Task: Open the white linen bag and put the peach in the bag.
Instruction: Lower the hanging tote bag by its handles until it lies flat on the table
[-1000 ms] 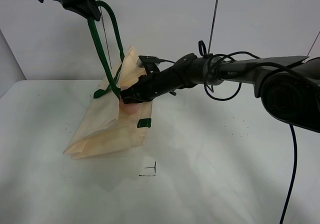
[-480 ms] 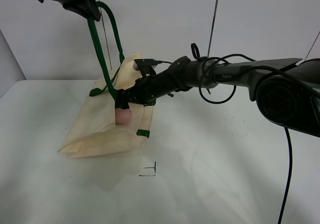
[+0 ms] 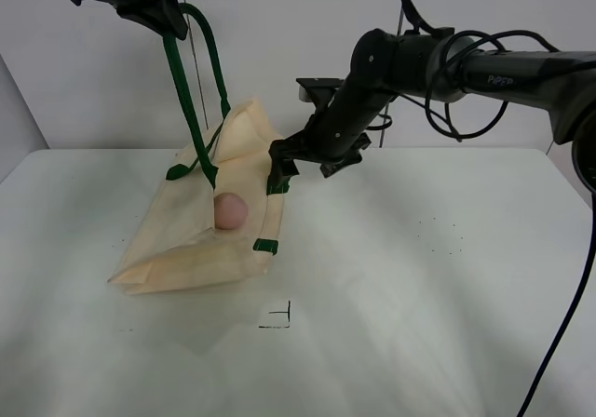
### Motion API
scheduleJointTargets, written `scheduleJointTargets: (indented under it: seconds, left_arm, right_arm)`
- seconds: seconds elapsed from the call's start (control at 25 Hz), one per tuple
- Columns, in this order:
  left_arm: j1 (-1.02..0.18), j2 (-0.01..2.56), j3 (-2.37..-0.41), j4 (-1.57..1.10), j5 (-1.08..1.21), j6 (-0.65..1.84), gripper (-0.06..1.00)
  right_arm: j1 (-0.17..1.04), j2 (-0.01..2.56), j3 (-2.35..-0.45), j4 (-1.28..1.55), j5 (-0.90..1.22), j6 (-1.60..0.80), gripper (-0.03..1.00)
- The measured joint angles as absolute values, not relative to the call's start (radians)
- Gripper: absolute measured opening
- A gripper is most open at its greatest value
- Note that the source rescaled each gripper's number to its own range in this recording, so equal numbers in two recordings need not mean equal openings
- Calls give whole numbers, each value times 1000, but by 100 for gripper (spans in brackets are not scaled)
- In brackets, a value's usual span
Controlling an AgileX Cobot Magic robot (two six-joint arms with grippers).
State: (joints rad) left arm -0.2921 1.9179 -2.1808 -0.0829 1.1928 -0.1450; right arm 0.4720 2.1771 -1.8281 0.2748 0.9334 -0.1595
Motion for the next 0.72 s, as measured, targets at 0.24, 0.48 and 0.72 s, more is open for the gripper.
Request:
scheduleJointTargets:
  seconds: [0.24, 0.48, 0.72]
  left_arm:
    - [-292, 1918, -2181, -83, 1193, -145, 0]
    - [-292, 1918, -2181, -83, 1193, -145, 0]
    - [-292, 1918, -2181, -83, 1193, -145, 0]
  right_arm:
    - [395, 2174, -1843, 116, 1047, -33, 100]
    - [228, 2174, -1844, 74, 1088, -30, 100]
    - [42, 2174, -1844, 56, 1154, -30, 100]
